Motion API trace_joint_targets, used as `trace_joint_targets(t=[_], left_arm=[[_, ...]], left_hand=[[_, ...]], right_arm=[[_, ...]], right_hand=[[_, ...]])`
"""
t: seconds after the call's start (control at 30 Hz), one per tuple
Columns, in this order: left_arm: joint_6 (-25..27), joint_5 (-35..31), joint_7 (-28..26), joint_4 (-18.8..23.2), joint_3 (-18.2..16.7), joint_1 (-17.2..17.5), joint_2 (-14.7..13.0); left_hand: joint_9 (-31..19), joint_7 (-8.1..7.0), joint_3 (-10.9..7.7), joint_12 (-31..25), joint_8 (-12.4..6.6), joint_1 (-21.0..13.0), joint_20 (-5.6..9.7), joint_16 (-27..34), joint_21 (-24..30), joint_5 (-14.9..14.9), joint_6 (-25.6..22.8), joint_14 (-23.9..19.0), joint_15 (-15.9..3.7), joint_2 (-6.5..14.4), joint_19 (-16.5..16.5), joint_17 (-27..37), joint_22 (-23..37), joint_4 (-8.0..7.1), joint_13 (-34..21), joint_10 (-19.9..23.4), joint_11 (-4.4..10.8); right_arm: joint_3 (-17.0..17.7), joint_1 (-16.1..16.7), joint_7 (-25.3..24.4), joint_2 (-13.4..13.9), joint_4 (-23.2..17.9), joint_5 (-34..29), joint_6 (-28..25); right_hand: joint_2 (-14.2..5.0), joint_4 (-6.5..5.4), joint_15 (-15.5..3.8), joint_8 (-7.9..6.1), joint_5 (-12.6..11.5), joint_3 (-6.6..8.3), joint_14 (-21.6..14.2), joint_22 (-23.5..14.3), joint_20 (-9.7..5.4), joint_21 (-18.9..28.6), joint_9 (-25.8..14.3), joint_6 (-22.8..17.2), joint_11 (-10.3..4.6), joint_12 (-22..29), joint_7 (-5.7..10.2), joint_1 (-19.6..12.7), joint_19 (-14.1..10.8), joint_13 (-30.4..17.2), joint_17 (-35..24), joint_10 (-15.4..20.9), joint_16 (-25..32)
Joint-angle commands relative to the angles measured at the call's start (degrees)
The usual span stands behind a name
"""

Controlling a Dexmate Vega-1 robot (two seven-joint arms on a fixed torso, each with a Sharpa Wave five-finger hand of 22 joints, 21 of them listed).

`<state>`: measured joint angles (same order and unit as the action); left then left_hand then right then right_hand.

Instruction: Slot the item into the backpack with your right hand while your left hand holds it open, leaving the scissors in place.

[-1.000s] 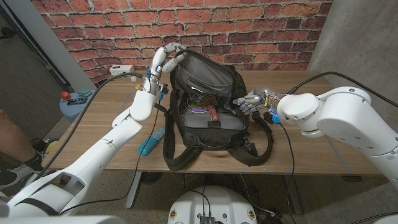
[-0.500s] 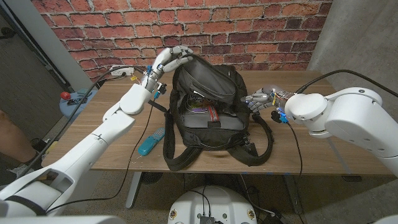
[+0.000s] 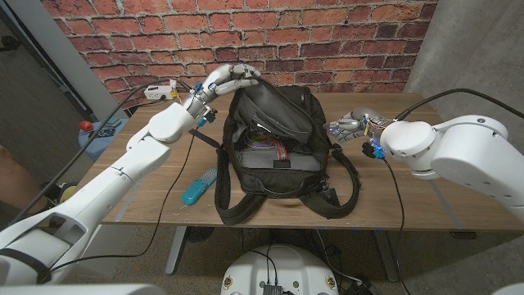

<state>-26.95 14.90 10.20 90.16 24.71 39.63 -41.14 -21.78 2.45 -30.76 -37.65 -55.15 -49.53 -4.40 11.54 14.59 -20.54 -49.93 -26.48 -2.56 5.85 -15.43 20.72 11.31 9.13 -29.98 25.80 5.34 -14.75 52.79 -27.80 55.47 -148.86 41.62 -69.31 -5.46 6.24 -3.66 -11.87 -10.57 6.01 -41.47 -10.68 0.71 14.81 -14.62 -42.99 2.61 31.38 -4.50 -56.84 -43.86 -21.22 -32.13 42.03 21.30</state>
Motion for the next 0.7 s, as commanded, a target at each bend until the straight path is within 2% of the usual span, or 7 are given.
trace_joint_targets(t=[0.03, 0.27, 0.7], left_arm=[[0.5, 3.8, 7.9, 0.0, 0.8, -1.7, -2.3], [0.8, 6.0, 12.3, -0.6, 1.3, -2.8, -3.1], [5.6, 6.9, 20.4, 0.5, 3.5, -5.9, -5.7]], left_hand=[[0.0, -0.22, 0.25, 0.1, 0.13, -0.5, 0.06, -0.1, -0.2, 0.2, 0.3, 0.3, 0.20, 1.1, 0.5, -0.1, 0.3, -0.28, 0.0, -0.3, 0.00], [0.0, -0.33, 0.38, 0.3, 0.12, -0.3, -0.30, 0.0, -0.3, 0.3, 0.5, 0.5, 0.08, 1.3, 0.8, -0.1, 0.3, -0.36, 0.1, -0.5, 0.02], [-0.4, -1.21, 0.71, 1.2, 0.23, 0.4, -0.83, -0.1, -0.6, 0.5, 2.2, 2.0, 0.77, 1.7, 1.9, -0.4, 0.4, -0.68, 0.2, -1.4, -0.24]], right_arm=[[-1.3, -0.6, 1.3, 2.0, 2.0, -1.5, 3.9], [-2.0, -1.1, 1.7, 2.3, 3.5, -2.5, 5.9], [-4.4, -3.3, 3.1, 2.6, 6.7, -4.4, 7.7]], right_hand=[[-0.68, 0.27, -0.19, -0.27, 0.0, 0.21, 0.2, 0.0, -0.18, -0.2, -0.2, -0.6, -0.16, -0.1, -0.15, -0.1, 0.2, -0.1, 0.1, 0.4, -0.2], [-0.73, 0.35, -0.21, -0.24, 0.1, 0.22, 0.3, 0.0, -0.17, -0.2, -0.1, -0.6, -0.40, -0.3, -0.14, 0.0, 0.2, 0.1, 0.0, 0.3, -0.2], [-0.75, 0.46, -0.29, -0.19, 0.1, 0.17, 0.5, 0.0, -0.28, -0.4, 0.0, -0.5, -0.48, -0.5, -0.03, 0.2, 0.4, 0.1, 0.0, 0.1, -0.3]])
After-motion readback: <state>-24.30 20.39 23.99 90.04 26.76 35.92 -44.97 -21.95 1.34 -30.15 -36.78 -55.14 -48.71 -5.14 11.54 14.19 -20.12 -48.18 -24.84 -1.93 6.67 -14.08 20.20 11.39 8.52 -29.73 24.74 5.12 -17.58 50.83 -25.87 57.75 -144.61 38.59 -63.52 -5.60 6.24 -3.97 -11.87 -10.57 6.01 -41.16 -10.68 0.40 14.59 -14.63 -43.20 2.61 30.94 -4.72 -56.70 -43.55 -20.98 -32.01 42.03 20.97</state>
